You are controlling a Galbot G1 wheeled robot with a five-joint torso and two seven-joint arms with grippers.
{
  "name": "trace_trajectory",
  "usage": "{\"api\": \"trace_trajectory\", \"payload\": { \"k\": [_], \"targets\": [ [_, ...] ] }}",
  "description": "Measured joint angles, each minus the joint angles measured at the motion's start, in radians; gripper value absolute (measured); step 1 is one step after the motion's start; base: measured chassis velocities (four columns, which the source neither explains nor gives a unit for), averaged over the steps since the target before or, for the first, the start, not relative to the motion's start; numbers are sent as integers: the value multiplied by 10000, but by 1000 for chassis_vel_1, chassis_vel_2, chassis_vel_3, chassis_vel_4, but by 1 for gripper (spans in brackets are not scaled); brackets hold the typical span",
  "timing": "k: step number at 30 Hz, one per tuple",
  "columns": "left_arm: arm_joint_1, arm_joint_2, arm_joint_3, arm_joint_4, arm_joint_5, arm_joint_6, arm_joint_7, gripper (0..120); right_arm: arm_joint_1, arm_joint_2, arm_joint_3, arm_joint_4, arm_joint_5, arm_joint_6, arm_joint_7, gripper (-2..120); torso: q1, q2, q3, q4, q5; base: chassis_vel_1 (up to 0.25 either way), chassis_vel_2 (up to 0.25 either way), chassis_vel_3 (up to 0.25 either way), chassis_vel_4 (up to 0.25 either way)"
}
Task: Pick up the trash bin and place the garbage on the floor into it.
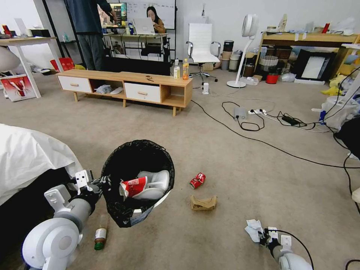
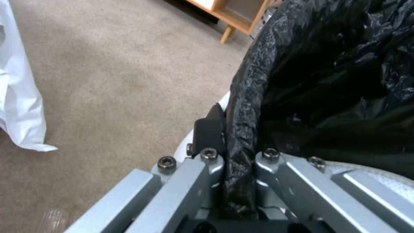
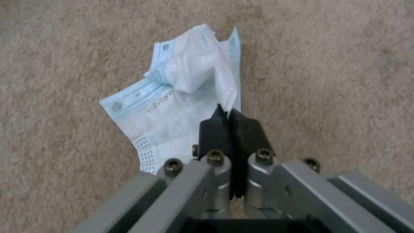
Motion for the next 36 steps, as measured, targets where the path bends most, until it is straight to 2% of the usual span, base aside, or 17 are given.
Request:
{"api": "trace_trajectory", "payload": {
  "k": [13,19,21,22,24,25,28,31,34,36],
  "targets": [
    [6,22,11,-49,-1,0,5,2,-208,-190,-28,647,-248,191,-69,0,0,0,0,1,0,0,0,0,0],
    [15,72,-31,-63,-76,19,-36,2,-537,-460,-51,1626,-419,165,-32,0,0,-1,0,0,2,0,0,0,0],
    [82,137,10,-53,-137,52,-83,2,-916,-836,-50,2711,-503,141,26,0,0,0,0,1,1,0,0,0,0],
    [82,137,10,-53,-137,52,-83,2,-916,-836,-50,2711,-503,141,26,0,0,0,0,1,1,0,0,0,0],
    [129,187,79,-48,-148,88,-103,2,-1389,-1332,-17,3980,-604,111,114,0,0,0,0,-1,-2,0,0,0,0],
    [129,187,79,-48,-148,88,-103,2,-1389,-1332,-17,3980,-604,111,114,0,0,0,0,-1,-2,0,0,0,0],
    [113,200,108,-38,-158,114,-129,2,-2061,-1940,90,5740,-989,12,378,0,0,0,0,-4,1,0,0,0,0],
    [115,206,110,-27,-160,121,-134,2,-2248,-2110,119,6416,-1096,9,384,0,0,0,0,-4,1,0,0,0,0],
    [207,225,119,-17,-154,127,-139,2,-2647,-2497,81,8597,-971,-69,392,0,0,0,0,1,-3,0,0,0,0],
    [272,243,164,-11,-100,127,-139,2,-2628,-2556,-26,9143,-931,21,412,0,0,0,-1,1,-3,0,0,0,0]
  ]
}}
